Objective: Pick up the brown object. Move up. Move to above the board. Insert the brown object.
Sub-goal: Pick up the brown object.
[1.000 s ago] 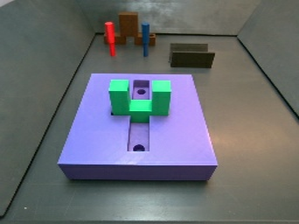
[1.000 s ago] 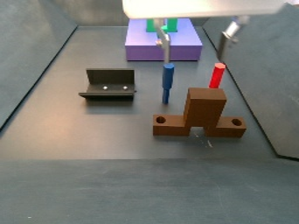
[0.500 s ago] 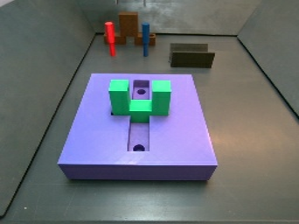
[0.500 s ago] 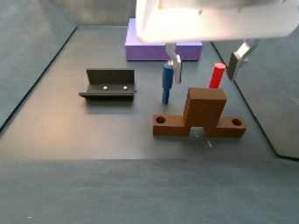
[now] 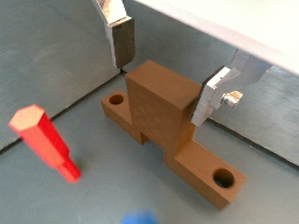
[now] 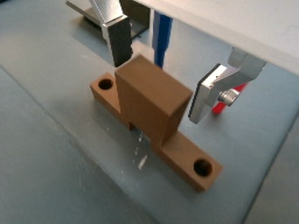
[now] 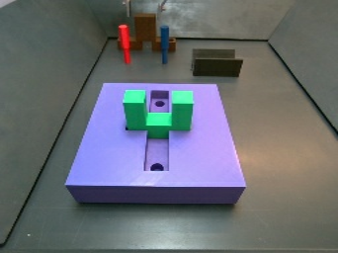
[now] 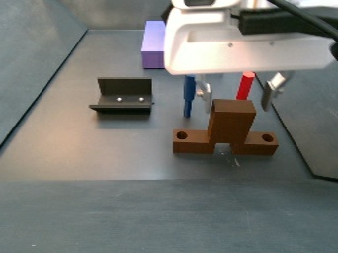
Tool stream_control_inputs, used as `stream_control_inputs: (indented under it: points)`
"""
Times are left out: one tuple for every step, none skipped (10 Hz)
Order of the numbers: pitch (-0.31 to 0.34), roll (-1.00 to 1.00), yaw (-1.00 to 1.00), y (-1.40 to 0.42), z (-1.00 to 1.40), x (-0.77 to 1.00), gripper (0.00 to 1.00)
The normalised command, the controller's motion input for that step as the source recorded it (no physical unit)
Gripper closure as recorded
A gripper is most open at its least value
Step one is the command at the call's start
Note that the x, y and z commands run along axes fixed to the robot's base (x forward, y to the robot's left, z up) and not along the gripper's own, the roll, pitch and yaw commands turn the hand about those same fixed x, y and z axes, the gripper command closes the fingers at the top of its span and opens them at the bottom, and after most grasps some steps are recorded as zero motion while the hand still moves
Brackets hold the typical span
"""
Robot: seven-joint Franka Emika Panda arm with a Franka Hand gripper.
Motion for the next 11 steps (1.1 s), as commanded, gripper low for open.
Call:
stream_control_inputs:
  points:
    - [0.0,0.0,-0.11,0.3,0.0,-0.36,0.0]
    - [0.0,-0.01,-0.1,0.05,0.0,-0.15,0.0]
    - [0.0,0.01,0.0,-0.01,-0.2,0.13,0.0]
    - [0.057,0.2,0.0,-0.27,-0.15,0.14,0.0]
    - [0.0,0.13,0.15,0.0,-0.21,0.0,0.0]
    - [-0.049,0.05,0.37,0.04,-0.24,0.0,0.0]
    - [-0.056,0.02,0.37,0.0,-0.28,0.0,0.0]
    - [-0.067,0.01,0.38,0.0,-0.29,0.0,0.0]
    - [0.0,0.0,0.21,0.0,-0.23,0.0,0.0]
    - [0.0,0.0,0.05,0.08,-0.15,0.03,0.0]
    - [0.006,0.0,0.03,0.11,-0.07,0.04,0.0]
